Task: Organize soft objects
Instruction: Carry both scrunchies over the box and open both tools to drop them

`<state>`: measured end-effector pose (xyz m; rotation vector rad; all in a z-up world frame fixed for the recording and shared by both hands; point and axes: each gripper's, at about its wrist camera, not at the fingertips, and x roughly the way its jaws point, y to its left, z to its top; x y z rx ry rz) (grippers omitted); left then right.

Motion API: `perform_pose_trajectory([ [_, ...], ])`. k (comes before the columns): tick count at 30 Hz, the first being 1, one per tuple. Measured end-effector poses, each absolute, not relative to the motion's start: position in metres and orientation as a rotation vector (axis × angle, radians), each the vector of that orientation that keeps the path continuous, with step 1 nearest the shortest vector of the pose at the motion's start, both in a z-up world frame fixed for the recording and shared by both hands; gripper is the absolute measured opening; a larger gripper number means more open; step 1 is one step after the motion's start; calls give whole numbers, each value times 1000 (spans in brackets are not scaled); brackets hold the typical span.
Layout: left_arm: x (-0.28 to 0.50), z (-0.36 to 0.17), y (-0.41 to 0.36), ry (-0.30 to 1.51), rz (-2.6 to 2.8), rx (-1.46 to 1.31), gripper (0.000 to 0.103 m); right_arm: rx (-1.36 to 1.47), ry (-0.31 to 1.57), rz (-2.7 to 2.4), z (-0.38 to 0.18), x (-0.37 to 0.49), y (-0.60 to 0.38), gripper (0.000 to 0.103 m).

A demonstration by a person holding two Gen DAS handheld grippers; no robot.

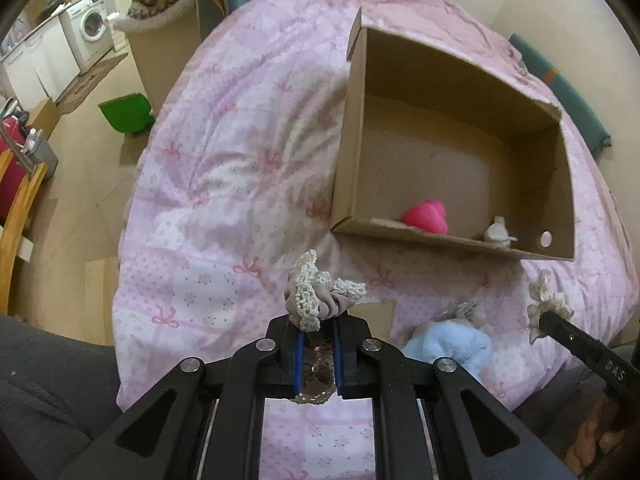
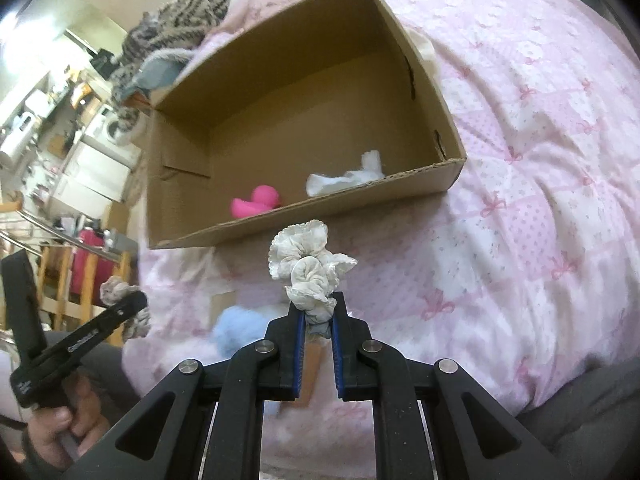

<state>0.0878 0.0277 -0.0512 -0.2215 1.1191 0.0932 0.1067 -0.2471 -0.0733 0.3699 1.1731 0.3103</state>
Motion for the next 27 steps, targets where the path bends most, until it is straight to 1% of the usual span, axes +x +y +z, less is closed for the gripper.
perform_pose_trajectory([
  [8,82,-24,28,1039,113,-213,10,398,1097,362,-41,90,-252,13],
  [17,103,21,26,944,88,-191,10,343,969,413,5,92,-252,13],
  [27,138,35,11,914,68,-146,10,309,902,414,28,133,-255,13],
])
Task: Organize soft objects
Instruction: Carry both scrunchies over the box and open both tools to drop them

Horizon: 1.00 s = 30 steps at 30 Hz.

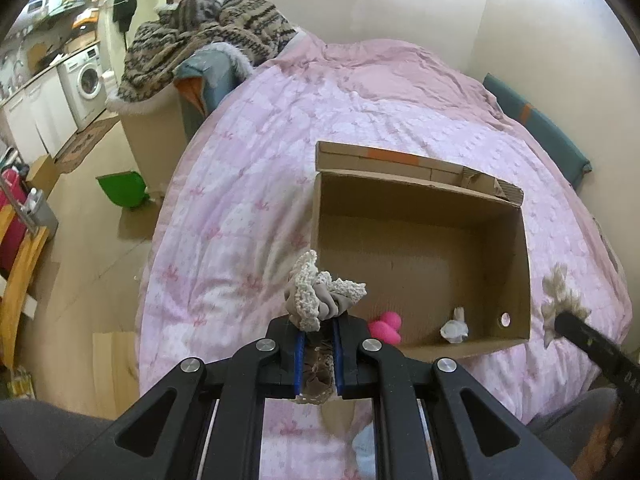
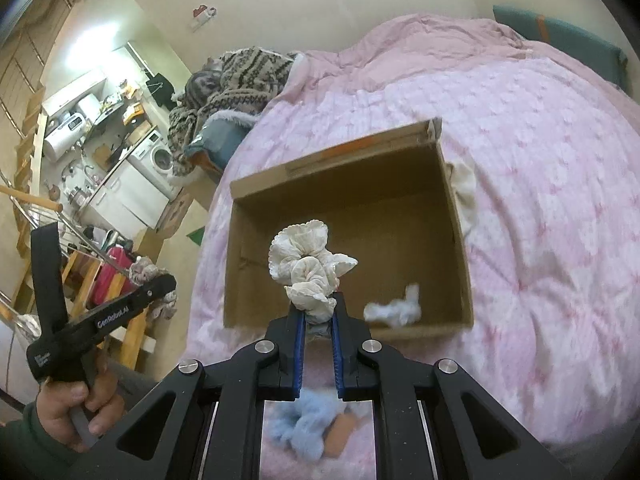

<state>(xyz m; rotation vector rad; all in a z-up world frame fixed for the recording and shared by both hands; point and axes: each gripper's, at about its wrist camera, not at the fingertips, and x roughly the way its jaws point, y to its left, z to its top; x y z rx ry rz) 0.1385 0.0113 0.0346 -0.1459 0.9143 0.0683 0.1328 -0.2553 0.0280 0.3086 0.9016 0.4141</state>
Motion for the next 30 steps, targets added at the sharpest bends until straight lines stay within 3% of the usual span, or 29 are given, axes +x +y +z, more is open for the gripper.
perform_pose_trajectory([
  [11,174,23,-4,919,46,-97,10,320,890,394,14,179,-259,13],
  [30,203,-31,-24,928,-55,-73,10,258,1046,322,-56,202,-248,13],
])
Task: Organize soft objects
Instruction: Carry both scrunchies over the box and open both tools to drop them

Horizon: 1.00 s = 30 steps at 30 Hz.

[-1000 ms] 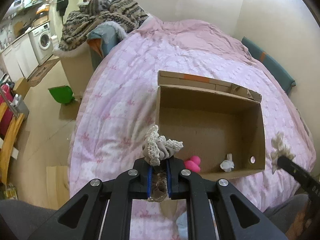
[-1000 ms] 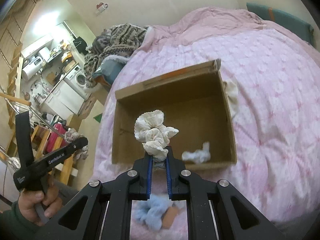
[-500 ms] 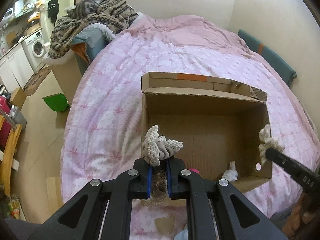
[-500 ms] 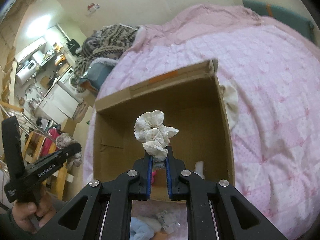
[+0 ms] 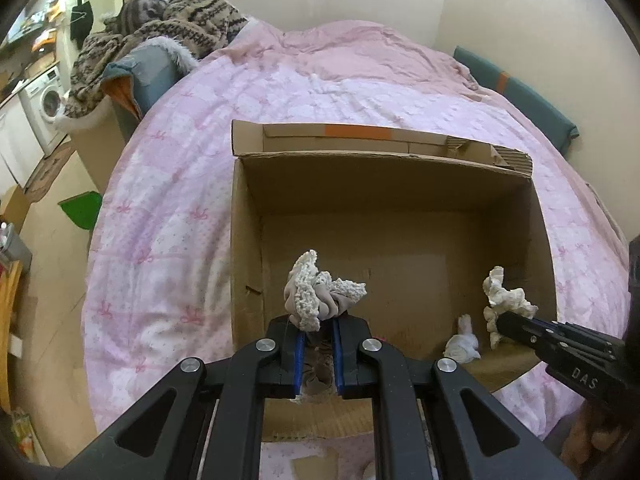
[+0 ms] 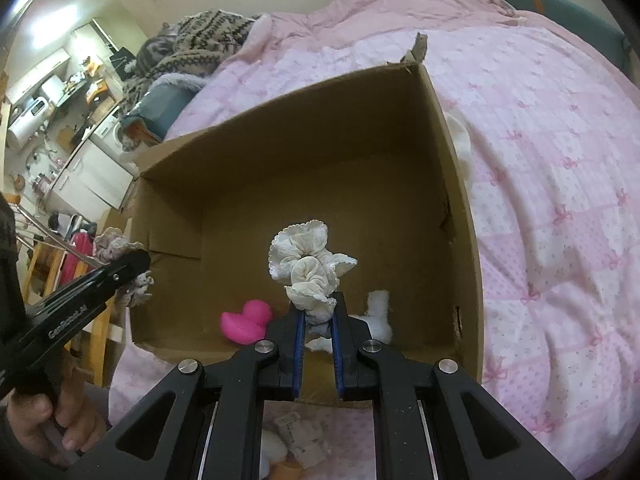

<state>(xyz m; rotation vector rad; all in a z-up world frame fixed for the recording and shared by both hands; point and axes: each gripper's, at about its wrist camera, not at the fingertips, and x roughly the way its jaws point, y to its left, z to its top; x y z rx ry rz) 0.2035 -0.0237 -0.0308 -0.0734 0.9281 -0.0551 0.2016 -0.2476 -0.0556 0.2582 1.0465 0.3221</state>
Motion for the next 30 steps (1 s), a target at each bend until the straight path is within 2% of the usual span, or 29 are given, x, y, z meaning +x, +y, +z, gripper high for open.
perform_pose_trajectory([
  [25,203,-47,-24,955,-43,-63,14,214,1130,315,-74,210,-229,14],
  [29,203,-46,-25,951,-34,-52,23,216,1138,319,-77,208,-230,14],
  [30,203,-47,-25,953,-29,-50,30,220,1139,322,-77,209,-230,14],
])
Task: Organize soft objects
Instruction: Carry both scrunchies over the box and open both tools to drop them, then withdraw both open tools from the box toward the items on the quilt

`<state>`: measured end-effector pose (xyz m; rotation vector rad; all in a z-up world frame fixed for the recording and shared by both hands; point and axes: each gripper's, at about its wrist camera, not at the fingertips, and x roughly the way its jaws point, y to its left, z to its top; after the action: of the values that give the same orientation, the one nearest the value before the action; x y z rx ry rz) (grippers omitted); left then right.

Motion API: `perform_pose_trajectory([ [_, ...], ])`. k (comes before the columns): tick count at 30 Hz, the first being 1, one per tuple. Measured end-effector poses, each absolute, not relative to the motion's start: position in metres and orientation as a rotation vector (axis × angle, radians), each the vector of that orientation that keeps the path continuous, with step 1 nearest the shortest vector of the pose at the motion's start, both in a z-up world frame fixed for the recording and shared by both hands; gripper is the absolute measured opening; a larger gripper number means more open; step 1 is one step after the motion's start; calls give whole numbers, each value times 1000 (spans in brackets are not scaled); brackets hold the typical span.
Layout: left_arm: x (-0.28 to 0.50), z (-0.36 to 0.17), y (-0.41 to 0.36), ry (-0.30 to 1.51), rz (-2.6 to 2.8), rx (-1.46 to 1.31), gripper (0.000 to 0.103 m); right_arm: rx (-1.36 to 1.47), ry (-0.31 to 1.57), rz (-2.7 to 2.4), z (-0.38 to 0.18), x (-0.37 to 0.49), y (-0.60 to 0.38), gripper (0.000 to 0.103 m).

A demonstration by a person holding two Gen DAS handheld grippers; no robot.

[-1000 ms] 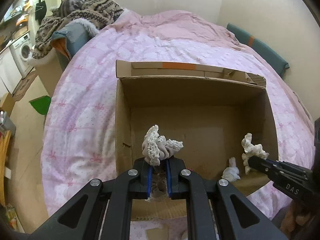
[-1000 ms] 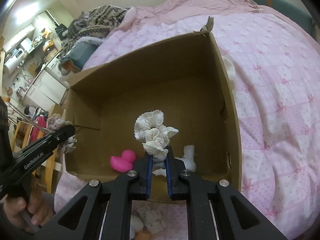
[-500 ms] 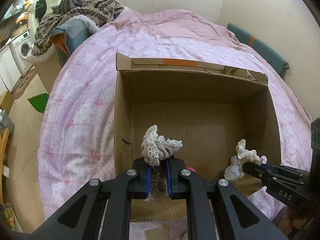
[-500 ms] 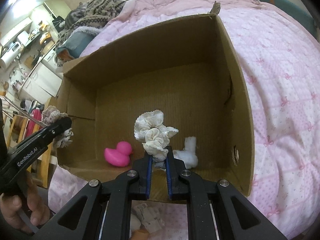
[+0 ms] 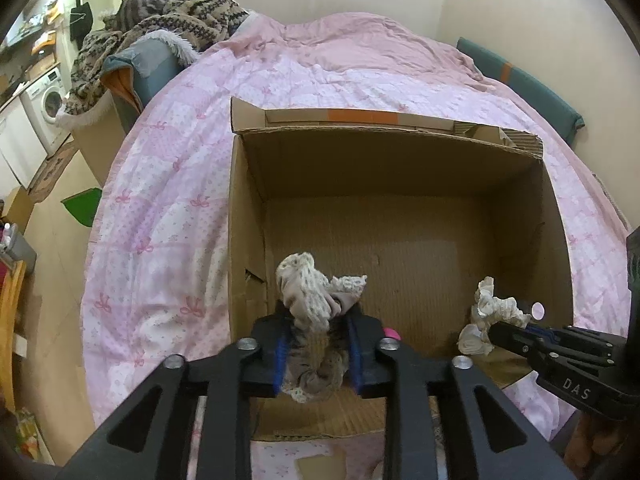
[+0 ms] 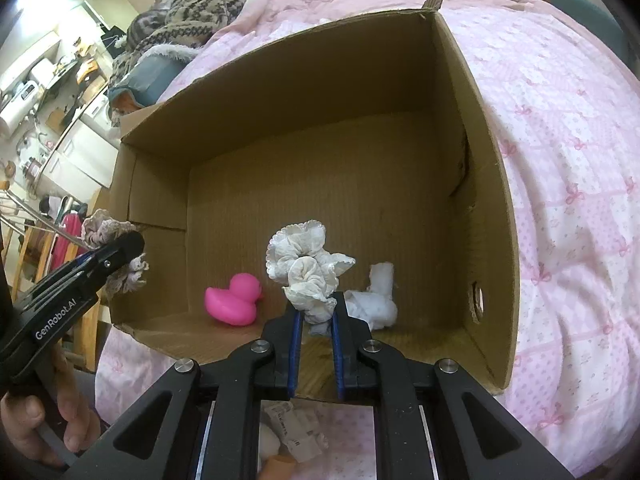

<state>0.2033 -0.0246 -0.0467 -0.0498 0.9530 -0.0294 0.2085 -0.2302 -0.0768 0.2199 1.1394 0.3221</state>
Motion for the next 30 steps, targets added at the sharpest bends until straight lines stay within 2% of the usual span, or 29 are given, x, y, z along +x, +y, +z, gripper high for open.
perform_pose_trajectory([
  [3,203,-45,-25,947,-23,-45,54,240,1131,331,-75,209,-232,14],
  [4,202,-44,-26,941,-21,-44,59,239,1129,330,-75,209,-232,14],
  [6,201,-41,-27,928,-23,-41,62,248,1129,332,-76,209,-234,14],
  [11,200,-39,-28,922,-26,-27,64,258,1120,336,-75,208,-238,16],
  [12,200,-39,-27,922,-22,-28,64,265,1119,337,-75,208,-239,19],
  [17,198,-38,-25,922,-23,-38,64,299,1098,335,-72,206,-244,43],
  [18,198,-37,-25,918,-21,-37,64,307,1087,336,-70,205,-245,61],
  [19,197,-37,-24,915,-20,-37,64,316,1067,334,-66,204,-247,69],
  [25,190,-25,-19,885,-21,-65,64,346,946,327,-42,193,-259,69],
  [30,185,-18,-14,880,-13,-86,64,354,934,320,-34,188,-264,69],
])
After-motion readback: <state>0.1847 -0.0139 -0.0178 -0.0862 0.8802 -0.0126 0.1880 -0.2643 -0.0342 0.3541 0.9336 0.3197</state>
